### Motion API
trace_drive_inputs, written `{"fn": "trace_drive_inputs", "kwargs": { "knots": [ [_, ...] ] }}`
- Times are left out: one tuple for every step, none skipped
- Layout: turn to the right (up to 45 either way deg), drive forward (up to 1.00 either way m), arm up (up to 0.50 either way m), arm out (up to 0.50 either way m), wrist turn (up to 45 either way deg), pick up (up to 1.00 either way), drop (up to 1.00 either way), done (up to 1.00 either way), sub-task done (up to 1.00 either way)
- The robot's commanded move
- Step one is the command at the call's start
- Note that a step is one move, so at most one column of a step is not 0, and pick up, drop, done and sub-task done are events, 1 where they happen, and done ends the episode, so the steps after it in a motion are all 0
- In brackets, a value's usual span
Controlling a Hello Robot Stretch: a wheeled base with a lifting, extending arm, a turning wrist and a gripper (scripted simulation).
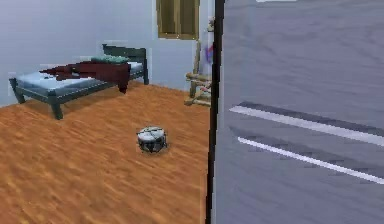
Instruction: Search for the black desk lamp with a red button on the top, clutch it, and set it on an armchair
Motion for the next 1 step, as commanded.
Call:
{"fn": "trace_drive_inputs", "kwargs": {
  "knots": [
    [30.0, 0.00, 0.00, 0.00, 0.0, 0.00, 0.00, 0.00, 0.00]
  ]
}}
